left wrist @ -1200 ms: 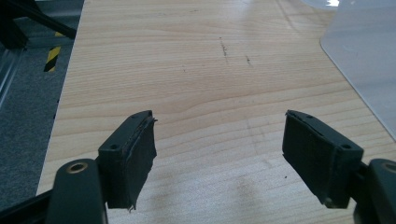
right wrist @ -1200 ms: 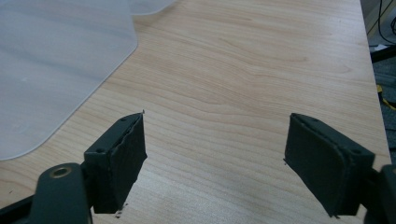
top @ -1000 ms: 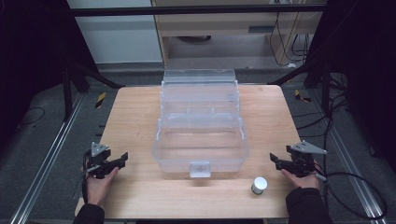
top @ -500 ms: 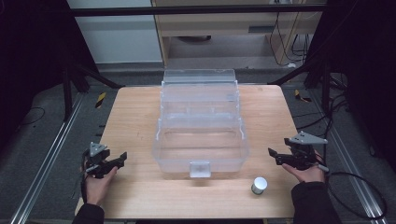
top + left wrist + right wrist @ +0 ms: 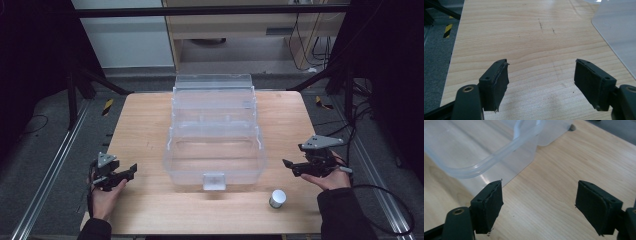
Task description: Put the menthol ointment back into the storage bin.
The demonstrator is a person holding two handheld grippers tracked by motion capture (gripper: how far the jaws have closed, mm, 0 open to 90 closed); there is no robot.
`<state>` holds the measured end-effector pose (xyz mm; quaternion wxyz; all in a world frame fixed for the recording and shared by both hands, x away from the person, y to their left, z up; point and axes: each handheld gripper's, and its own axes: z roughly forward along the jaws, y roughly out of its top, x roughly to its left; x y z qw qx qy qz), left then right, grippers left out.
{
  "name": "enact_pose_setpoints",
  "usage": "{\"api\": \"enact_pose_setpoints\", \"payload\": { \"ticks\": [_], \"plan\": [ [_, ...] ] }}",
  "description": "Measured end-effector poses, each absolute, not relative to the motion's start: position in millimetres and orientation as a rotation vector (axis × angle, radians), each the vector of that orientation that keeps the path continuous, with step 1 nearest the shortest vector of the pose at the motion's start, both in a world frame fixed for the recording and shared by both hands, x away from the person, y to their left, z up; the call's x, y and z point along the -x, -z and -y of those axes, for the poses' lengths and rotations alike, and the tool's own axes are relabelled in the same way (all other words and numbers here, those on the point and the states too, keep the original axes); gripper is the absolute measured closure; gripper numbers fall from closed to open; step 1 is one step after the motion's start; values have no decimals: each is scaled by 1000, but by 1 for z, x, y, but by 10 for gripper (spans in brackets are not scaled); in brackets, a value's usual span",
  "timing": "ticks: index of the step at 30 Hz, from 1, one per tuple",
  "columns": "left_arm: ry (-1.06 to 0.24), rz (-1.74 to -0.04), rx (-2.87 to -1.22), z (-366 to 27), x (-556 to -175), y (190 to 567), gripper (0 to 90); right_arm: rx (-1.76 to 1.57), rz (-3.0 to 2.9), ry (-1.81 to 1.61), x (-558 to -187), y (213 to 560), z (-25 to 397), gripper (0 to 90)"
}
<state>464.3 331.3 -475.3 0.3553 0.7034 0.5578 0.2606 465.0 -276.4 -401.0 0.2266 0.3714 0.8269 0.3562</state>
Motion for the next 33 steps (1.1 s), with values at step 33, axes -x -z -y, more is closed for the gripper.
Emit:
{"api": "enact_pose_setpoints", "payload": {
  "ticks": [33],
  "plan": [
    [-667,-1435,-1843,-329,-465,476,281,-684,-2757,-657,-457,372,230,316]
  ]
}}
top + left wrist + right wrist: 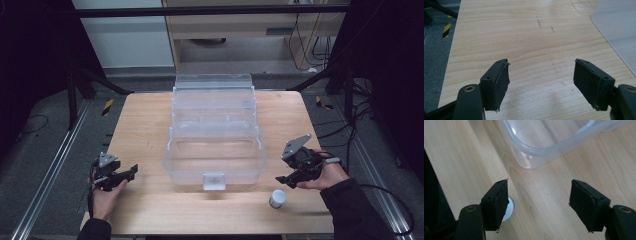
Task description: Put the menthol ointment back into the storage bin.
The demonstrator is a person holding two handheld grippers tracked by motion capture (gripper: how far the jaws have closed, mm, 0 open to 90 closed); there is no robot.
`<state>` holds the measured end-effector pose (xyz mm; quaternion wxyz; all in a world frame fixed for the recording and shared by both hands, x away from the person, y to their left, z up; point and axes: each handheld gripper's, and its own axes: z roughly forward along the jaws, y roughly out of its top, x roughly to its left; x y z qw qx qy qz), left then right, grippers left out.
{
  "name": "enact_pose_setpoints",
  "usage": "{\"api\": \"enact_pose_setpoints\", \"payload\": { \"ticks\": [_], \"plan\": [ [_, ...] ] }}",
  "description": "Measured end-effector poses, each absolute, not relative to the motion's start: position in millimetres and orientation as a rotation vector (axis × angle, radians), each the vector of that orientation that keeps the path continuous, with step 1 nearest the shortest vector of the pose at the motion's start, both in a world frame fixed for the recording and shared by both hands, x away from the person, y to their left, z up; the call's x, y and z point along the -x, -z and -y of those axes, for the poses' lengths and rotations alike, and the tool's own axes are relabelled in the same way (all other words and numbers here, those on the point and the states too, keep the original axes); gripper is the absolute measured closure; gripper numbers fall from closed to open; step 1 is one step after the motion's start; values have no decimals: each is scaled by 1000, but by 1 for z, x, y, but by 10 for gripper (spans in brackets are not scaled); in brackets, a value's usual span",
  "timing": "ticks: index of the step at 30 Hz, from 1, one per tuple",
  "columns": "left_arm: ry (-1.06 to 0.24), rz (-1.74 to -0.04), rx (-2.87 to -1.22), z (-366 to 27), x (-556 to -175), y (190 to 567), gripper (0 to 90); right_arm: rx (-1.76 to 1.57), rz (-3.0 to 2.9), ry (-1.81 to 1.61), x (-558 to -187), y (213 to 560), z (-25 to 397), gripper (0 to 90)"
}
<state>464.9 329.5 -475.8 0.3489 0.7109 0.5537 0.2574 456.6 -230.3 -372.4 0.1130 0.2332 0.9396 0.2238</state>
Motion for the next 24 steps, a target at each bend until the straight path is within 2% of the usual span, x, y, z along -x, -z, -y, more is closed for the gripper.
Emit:
{"api": "enact_pose_setpoints", "payload": {
  "ticks": [24],
  "plan": [
    [-669,-1434,-1852,-329,-465,475,287,-483,-2968,-436,-448,395,214,366]
  ]
}}
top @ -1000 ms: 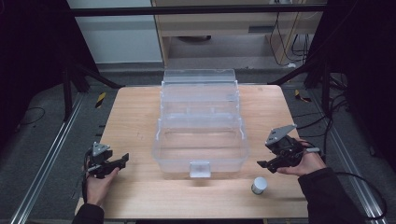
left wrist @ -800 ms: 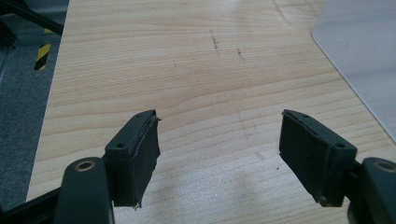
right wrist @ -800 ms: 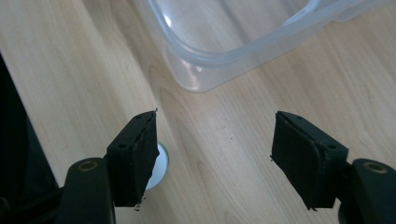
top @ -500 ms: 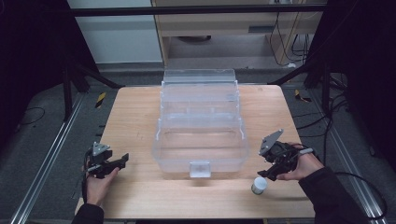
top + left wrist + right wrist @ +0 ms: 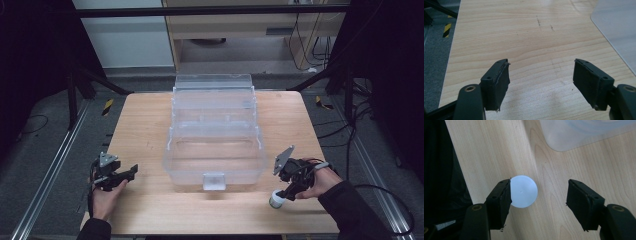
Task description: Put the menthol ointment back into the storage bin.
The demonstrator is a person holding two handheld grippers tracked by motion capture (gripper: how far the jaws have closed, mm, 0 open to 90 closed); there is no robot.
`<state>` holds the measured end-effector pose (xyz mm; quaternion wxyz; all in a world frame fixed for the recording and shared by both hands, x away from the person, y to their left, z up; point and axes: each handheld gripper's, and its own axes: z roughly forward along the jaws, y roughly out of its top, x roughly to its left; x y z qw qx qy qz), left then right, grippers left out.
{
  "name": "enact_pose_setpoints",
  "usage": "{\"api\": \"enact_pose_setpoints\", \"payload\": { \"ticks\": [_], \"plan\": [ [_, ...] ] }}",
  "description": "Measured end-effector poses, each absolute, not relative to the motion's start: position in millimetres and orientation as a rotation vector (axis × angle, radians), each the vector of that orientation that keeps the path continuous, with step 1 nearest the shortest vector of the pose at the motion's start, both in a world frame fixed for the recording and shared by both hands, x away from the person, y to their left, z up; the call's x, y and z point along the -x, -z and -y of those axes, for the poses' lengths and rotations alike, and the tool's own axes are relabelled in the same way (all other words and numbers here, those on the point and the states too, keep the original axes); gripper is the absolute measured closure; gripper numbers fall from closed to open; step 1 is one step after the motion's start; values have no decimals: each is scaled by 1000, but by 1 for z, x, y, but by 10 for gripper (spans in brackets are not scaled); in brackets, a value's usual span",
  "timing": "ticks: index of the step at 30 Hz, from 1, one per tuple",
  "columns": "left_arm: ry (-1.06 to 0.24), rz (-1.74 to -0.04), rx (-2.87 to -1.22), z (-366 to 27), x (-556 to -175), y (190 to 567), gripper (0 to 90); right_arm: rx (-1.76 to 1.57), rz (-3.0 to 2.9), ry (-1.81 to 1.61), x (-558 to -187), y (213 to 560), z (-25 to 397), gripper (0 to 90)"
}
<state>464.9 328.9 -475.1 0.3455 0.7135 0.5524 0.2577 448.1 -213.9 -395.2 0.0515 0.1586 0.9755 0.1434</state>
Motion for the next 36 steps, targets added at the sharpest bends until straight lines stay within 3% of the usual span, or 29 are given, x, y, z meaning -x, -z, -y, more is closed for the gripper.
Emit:
{"api": "enact_pose_setpoints", "payload": {
  "ticks": [36],
  "plan": [
    [-672,-1438,-1857,-328,-465,475,293,-340,-3100,-226,-446,432,195,500]
  ]
}}
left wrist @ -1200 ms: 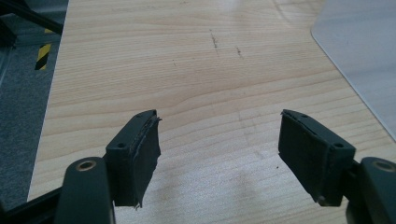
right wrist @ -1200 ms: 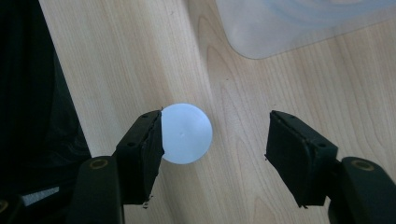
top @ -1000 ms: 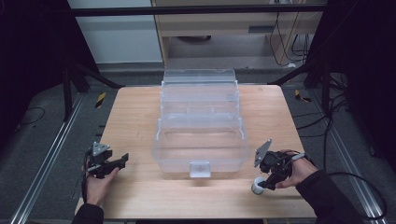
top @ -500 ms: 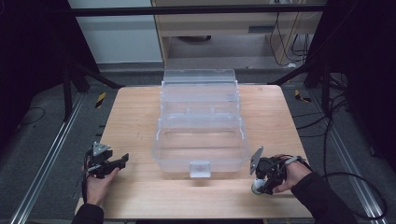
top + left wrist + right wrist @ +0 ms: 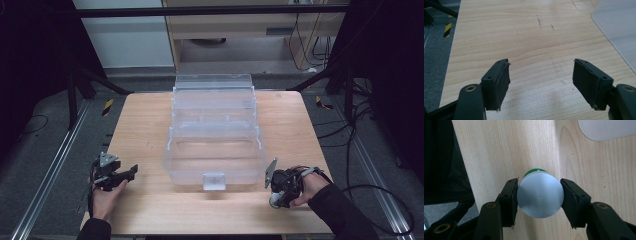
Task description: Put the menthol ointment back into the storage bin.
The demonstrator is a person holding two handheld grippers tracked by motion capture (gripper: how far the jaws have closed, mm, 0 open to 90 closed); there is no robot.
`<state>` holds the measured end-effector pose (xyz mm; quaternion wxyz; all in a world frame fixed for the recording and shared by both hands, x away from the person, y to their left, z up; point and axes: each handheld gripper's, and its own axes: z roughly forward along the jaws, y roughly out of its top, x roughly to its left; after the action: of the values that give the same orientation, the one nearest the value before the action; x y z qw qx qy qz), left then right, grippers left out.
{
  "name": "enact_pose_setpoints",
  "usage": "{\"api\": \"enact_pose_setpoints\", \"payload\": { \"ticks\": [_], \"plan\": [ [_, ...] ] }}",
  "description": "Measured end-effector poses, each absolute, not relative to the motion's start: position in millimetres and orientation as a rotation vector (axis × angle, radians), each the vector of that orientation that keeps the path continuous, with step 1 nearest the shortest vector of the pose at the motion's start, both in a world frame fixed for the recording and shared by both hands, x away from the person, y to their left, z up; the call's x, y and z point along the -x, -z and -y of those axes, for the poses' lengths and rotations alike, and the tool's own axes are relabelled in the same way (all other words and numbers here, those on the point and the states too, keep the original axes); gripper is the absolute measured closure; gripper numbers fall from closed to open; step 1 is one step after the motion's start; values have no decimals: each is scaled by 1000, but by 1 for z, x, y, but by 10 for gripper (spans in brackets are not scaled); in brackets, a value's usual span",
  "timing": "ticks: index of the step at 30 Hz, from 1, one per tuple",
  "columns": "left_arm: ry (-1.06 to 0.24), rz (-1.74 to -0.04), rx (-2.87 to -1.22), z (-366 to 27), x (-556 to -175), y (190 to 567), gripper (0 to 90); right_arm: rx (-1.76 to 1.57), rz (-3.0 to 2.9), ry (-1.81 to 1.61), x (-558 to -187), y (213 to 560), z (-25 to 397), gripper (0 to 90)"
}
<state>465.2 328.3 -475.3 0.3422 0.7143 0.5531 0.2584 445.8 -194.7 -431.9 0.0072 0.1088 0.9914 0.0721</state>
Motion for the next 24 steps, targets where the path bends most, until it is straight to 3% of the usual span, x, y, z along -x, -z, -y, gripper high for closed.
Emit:
{"api": "enact_pose_setpoints", "payload": {
  "ticks": [10,24],
  "plan": [
    [-673,-1445,-1859,-328,-466,476,295,-368,-3099,-224,-449,427,190,503],
    [-670,-1443,-1864,-328,-467,476,299,-474,-3036,-355,-452,386,198,504]
  ]
}}
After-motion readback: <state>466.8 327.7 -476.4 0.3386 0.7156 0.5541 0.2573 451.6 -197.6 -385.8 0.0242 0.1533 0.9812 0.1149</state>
